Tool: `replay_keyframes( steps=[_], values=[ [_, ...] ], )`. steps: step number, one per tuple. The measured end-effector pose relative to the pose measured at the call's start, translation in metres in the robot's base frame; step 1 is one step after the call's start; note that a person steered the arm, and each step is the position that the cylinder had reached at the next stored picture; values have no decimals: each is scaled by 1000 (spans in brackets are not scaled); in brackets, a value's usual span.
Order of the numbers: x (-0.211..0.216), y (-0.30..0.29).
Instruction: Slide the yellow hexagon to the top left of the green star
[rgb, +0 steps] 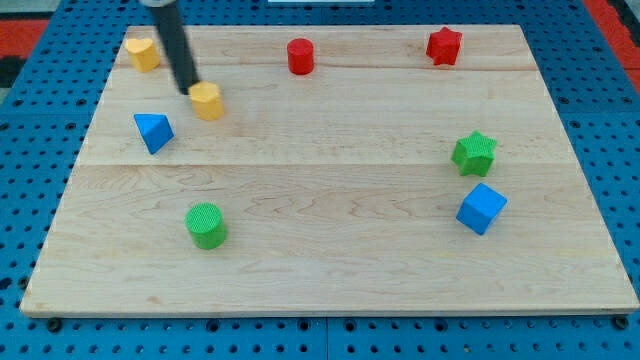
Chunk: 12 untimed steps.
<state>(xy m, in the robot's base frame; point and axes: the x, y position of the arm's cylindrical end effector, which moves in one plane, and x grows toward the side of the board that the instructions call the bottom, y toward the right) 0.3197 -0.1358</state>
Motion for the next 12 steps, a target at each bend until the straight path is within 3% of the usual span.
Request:
replay_keyframes(
  steps=[1,3,4,5,6,7,10,12],
  values=[
    [14,56],
    [11,-41],
    [61,27],
    [61,93],
    [64,108],
    [56,62],
    [27,76],
    [27,126]
  ],
)
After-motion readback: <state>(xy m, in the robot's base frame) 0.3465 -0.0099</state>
